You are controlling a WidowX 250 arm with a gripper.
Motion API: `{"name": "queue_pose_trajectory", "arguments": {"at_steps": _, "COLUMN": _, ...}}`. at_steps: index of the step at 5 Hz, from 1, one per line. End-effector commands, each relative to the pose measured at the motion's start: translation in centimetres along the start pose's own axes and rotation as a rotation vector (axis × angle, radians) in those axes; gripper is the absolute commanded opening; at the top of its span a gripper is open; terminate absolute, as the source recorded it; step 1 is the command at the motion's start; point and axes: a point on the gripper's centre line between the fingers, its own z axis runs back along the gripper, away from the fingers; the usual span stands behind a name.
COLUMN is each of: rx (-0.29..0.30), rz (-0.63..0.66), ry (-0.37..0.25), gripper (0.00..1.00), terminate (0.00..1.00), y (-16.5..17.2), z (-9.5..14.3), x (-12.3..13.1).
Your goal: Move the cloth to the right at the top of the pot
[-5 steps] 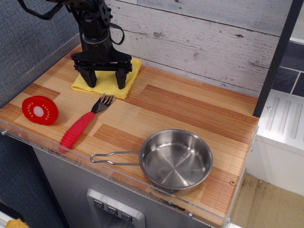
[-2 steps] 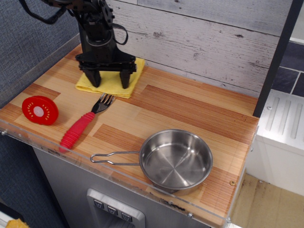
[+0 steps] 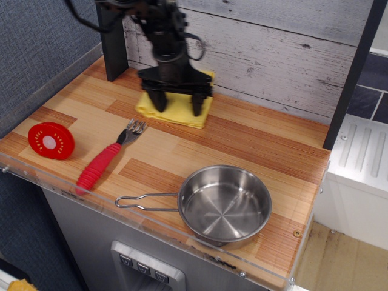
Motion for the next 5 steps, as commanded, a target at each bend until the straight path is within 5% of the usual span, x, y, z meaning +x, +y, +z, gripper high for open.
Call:
{"name": "queue_pose_trajectory", "arguments": {"at_steps": 1, "rx": -0.051, "rz": -0.131, "ry": 0.077, "gripper": 1.00, "terminate": 0.00, "y": -6.8, "z": -2.0, "x": -3.4}}
{"name": "queue_pose_trajectory", "arguments": {"at_steps": 3, "rx": -0.041, "rz": -0.221, "ry": 0.090, "gripper": 1.00, "terminate": 0.00, "y": -10.5, "z": -1.6, "x": -5.9}}
{"name": "queue_pose_trajectory", "arguments": {"at_steps": 5, "rx": -0.035, "rz": -0.035, "ry": 0.101, "gripper": 1.00, "terminate": 0.00, "y": -10.5, "z": -0.4, "x": -8.0}}
